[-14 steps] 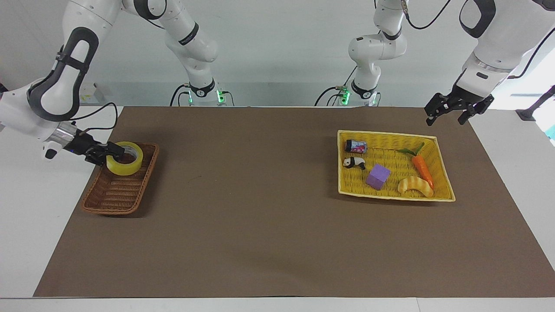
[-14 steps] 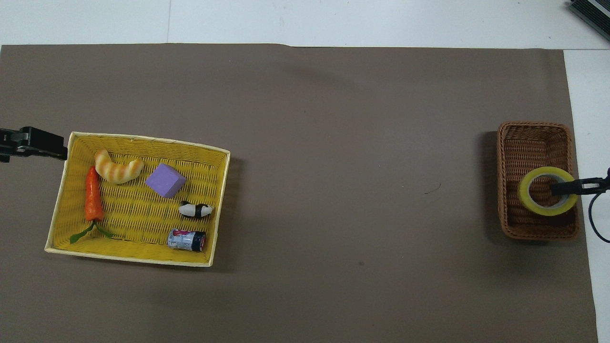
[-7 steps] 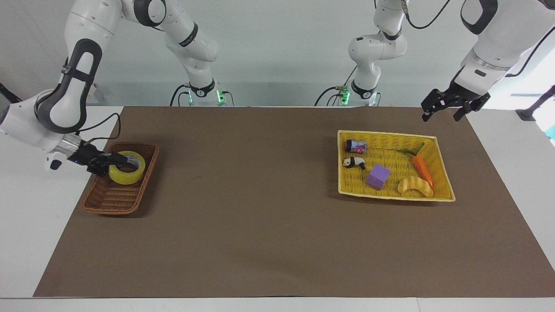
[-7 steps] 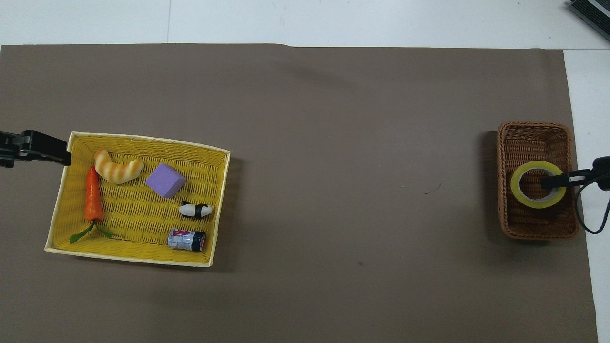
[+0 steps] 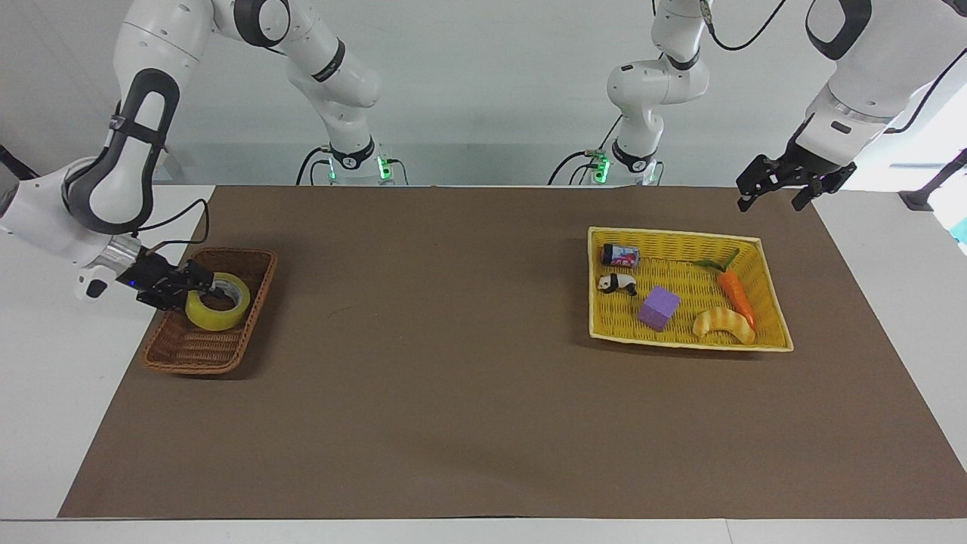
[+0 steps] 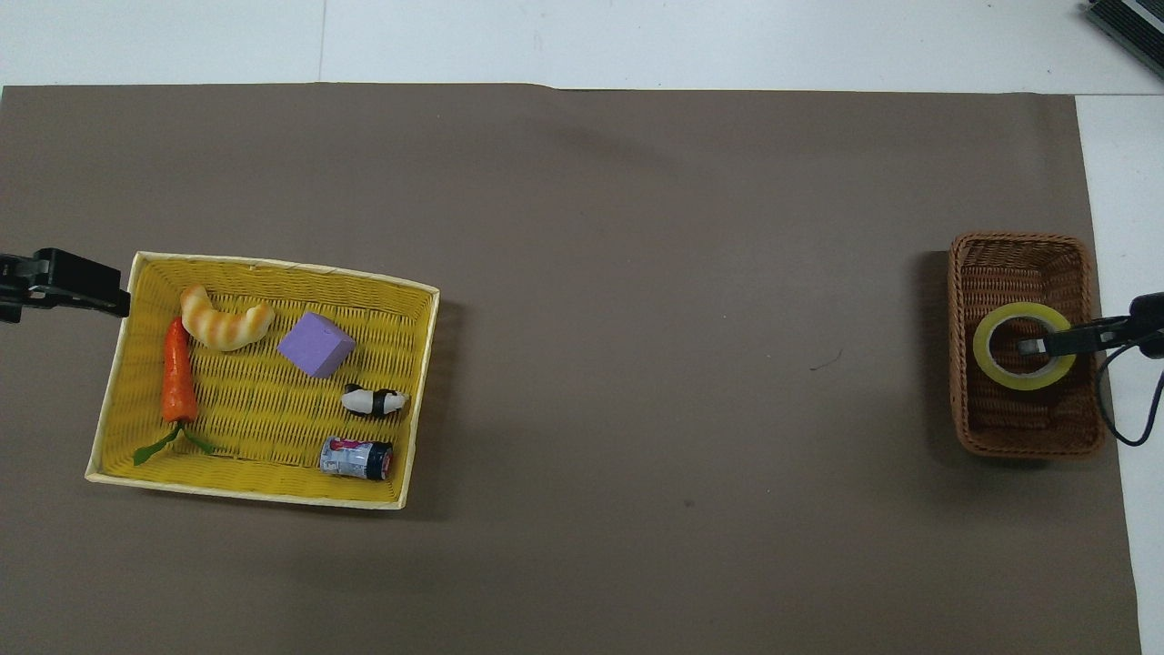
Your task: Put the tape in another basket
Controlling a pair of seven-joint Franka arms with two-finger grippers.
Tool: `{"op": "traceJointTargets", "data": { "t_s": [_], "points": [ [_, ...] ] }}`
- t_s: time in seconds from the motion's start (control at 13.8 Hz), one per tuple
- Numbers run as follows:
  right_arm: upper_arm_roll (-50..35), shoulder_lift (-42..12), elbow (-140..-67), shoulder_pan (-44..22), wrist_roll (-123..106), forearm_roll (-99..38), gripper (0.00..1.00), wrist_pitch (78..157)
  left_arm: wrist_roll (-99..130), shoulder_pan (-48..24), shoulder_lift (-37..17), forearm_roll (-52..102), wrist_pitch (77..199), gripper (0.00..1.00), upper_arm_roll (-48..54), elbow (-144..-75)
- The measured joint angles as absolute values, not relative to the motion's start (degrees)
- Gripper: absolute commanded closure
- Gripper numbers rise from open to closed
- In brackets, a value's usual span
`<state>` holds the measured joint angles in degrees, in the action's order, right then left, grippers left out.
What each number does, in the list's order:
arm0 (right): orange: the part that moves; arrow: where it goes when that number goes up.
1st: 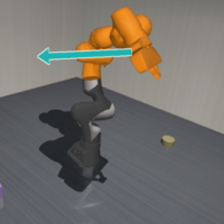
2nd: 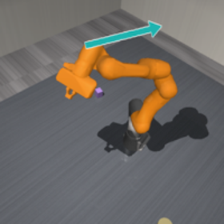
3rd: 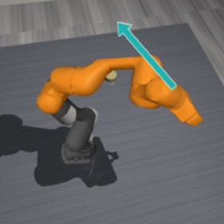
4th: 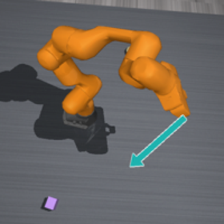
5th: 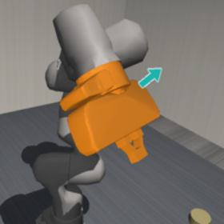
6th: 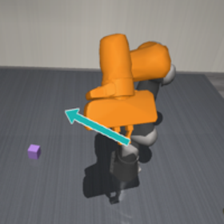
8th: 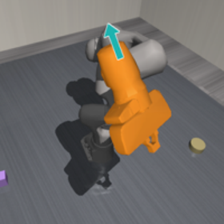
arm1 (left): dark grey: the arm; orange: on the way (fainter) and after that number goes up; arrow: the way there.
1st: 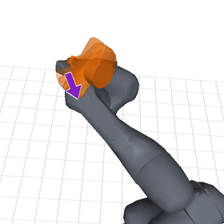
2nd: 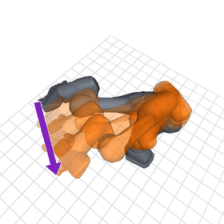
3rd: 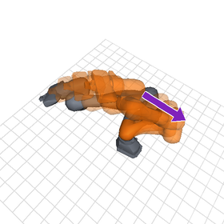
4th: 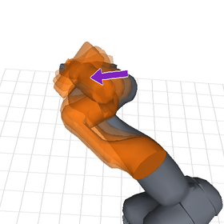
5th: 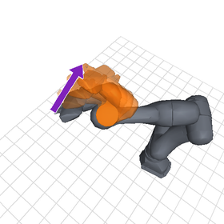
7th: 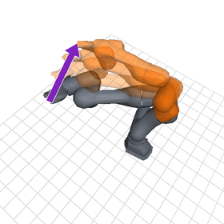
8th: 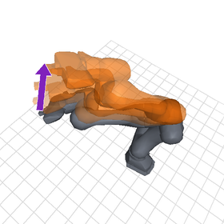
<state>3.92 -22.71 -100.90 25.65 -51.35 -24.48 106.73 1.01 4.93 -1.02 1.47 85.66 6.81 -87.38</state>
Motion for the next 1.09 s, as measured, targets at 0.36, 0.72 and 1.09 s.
{"op": "traceJointTargets", "data": {
  "t_s": [0.36, 0.72, 1.09],
  "points": [
    [1.93, -22.63, -98.66, 25.52, -51.37, -26.42, 0.0, 108.17, 1.07, 4.95, -1.02, 1.47, 85.66, 0.0, 6.77, -87.38],
    [0.87, -19.51, -95.44, 18.85, -47.23, -22.08, 0.0, 114.06, 1.08, 4.95, -1.02, 1.47, 85.66, 0.0, 6.76, -87.38],
    [0.62, -13.46, -95.24, 12.35, -32.55, -13.16, 0.0, 114.06, 1.08, 4.95, -1.02, 1.47, 85.64, 0.0, 6.75, -87.38]
  ]
}}
